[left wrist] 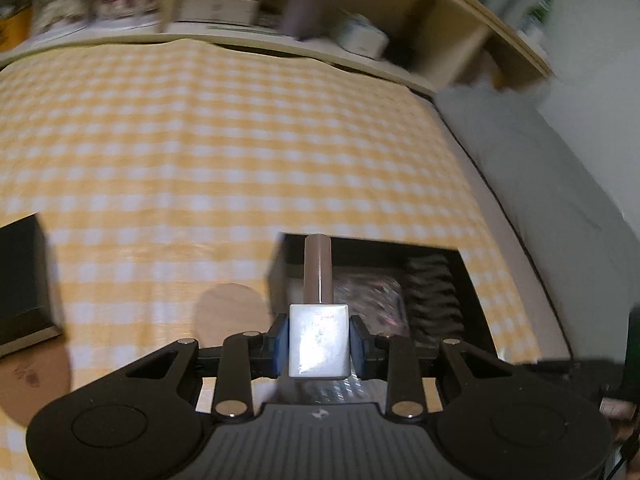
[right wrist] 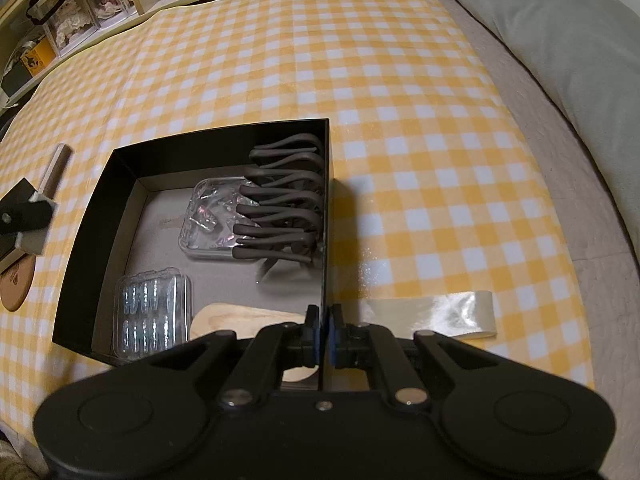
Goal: Organize rigid objects
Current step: 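Lower the white cube into the black box and open left gripper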
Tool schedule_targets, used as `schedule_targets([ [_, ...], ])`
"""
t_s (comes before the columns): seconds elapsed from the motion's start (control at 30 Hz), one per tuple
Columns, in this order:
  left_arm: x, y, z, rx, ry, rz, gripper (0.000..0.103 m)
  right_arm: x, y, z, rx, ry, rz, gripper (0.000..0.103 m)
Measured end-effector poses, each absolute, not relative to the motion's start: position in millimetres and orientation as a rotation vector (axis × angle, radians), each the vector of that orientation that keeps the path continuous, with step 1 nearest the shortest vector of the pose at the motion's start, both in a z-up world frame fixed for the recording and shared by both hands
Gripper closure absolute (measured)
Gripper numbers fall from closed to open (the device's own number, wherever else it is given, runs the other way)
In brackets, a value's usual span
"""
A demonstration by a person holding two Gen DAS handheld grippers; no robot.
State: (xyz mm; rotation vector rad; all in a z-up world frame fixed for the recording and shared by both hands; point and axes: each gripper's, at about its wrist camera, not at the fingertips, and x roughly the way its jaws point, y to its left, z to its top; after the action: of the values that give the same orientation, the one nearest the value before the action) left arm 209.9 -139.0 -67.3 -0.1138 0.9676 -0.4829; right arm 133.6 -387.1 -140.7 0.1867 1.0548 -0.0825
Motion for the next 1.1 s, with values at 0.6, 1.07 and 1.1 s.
schedule_targets([
  [0.6, 211, -186, -113, 0.214, 0.867, -0.545, 0.068, 135, -386, -141, 0.182, 1.056, -0.081, 0.098],
  [1.07, 205, -184, -99, 0.126, 0.957, -0.591, 0.042, 135, -387, -141, 0.179, 1.057, -0.079, 0.098],
  [1.1, 204, -184, -97, 0.123, 0.956, -0.595, 0.036, 135, -387, -141, 0.179, 1.057, -0.078, 0.098],
])
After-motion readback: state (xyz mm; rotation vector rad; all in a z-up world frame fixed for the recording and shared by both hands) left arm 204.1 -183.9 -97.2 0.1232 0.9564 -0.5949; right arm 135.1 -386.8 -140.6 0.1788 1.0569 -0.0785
